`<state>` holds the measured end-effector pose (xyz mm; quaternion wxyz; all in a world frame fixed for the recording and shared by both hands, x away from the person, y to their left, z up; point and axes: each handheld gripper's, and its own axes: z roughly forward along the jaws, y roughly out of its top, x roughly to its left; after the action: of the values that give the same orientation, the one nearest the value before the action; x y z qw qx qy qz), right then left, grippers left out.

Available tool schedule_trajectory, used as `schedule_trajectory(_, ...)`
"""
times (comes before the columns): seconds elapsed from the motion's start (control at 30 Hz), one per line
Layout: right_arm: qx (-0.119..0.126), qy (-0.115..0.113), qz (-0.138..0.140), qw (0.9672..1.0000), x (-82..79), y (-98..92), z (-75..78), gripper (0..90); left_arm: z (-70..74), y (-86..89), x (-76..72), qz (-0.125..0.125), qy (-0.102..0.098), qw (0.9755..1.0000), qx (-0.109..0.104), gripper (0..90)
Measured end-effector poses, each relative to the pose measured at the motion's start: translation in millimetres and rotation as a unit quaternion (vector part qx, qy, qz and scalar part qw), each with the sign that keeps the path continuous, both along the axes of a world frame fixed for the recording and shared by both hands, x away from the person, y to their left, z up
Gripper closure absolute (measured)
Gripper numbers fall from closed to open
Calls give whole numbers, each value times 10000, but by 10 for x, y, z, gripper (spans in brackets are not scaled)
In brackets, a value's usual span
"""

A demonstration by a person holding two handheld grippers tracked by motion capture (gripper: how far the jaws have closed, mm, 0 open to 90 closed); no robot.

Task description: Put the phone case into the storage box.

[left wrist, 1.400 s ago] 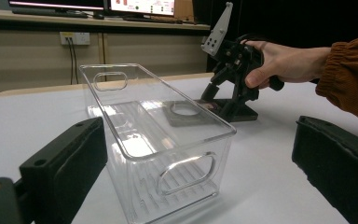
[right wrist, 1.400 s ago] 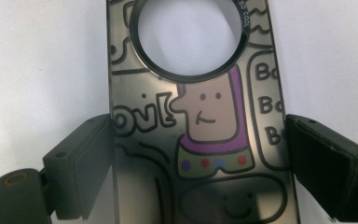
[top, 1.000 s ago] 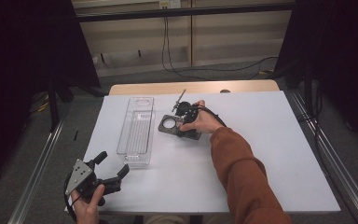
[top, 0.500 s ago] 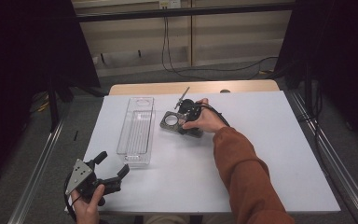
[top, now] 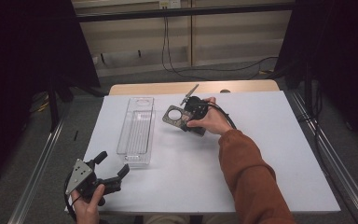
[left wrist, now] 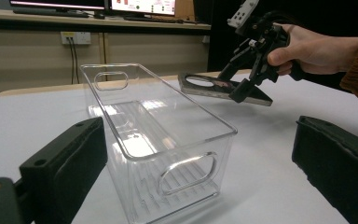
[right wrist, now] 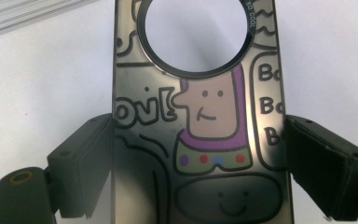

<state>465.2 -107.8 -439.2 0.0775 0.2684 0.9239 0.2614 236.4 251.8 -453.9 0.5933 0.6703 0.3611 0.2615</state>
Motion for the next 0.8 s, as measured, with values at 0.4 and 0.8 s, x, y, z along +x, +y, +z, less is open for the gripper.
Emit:
schedule_trajectory(0.4, 363, -333, -275, 9984, -131, -201, 14, 123, 2, -7, 6, 13, -5, 10000, -7, 34)
schedule_trajectory(0.8, 868, -566, -509, 9933, -293, -316, 7, 123, 4, -11, 8, 42, 7, 10000, 5, 34)
